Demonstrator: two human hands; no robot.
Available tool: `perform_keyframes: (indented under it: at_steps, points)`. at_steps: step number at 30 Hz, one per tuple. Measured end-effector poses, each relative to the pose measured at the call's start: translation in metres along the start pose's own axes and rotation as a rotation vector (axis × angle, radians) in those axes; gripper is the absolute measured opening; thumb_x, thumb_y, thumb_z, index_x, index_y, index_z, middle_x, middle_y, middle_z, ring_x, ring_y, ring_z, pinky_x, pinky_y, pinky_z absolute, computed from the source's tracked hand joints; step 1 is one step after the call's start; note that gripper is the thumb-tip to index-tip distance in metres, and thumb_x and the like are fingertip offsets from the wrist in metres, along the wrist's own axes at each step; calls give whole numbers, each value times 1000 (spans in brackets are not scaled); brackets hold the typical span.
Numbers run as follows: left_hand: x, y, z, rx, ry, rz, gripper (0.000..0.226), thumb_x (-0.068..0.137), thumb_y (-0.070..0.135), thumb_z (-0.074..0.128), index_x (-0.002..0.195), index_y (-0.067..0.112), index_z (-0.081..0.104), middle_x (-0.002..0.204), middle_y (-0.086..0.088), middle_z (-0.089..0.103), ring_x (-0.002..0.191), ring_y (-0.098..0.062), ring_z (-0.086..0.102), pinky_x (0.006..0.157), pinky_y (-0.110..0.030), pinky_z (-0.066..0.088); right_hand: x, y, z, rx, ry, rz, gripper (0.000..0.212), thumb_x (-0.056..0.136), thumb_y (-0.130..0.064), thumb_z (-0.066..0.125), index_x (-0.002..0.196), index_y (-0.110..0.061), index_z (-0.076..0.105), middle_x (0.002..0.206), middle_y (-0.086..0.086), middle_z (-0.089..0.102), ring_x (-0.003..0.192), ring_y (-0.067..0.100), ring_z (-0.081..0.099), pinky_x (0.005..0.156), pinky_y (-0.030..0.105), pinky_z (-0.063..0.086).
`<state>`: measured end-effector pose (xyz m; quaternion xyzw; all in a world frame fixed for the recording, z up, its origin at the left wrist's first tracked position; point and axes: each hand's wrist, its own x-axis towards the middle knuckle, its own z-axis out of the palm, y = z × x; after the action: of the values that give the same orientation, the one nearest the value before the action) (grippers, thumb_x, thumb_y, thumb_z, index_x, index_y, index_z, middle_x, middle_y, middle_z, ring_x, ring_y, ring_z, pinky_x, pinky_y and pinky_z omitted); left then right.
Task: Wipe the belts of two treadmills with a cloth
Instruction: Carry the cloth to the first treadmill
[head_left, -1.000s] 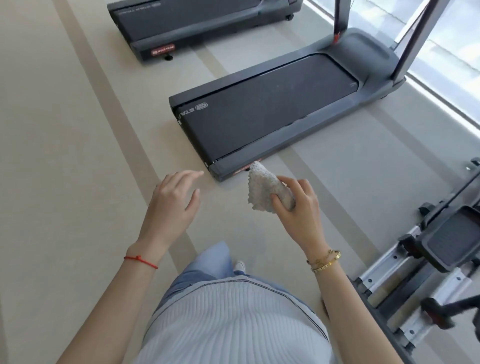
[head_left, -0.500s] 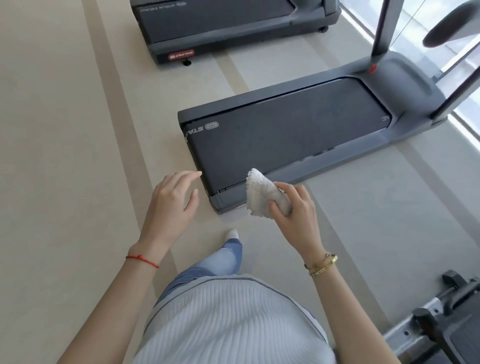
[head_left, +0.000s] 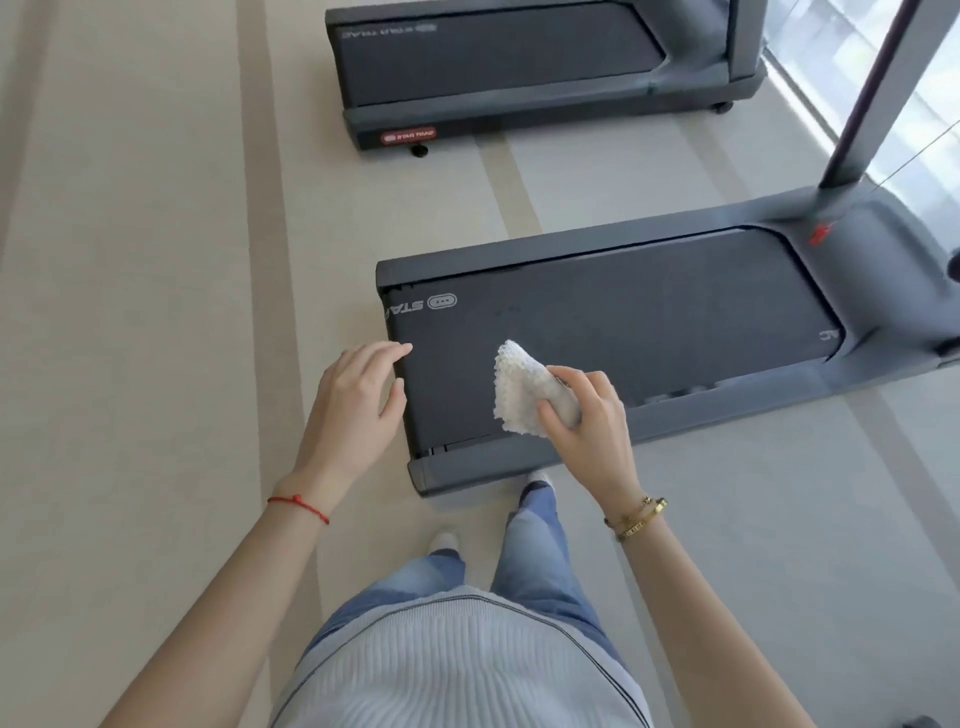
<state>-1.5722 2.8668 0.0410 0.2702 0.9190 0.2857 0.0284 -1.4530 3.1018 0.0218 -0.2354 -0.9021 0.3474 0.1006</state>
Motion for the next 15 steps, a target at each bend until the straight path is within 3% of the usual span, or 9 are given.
perform_keyframes:
  at_steps: [9, 15]
  points:
    - [88, 8, 79, 11, 111, -233, 36, 94, 0, 56, 130, 4, 62, 128, -11, 64, 122, -33, 56, 107, -49, 43, 147, 66, 3, -84, -251, -122, 33, 89, -23, 64, 121, -22, 64, 99, 2, 55, 91, 23, 54, 88, 44, 47]
    - [138, -22, 158, 47, 137, -292, 37, 93, -1, 56, 130, 4, 62, 129, -11, 64, 121, -33, 56, 107, -48, 43, 231, 124, 52, -131, -289, -187, 33, 90, -25, 62, 122, -23, 64, 100, 1, 54, 90, 22, 52, 90, 42, 45]
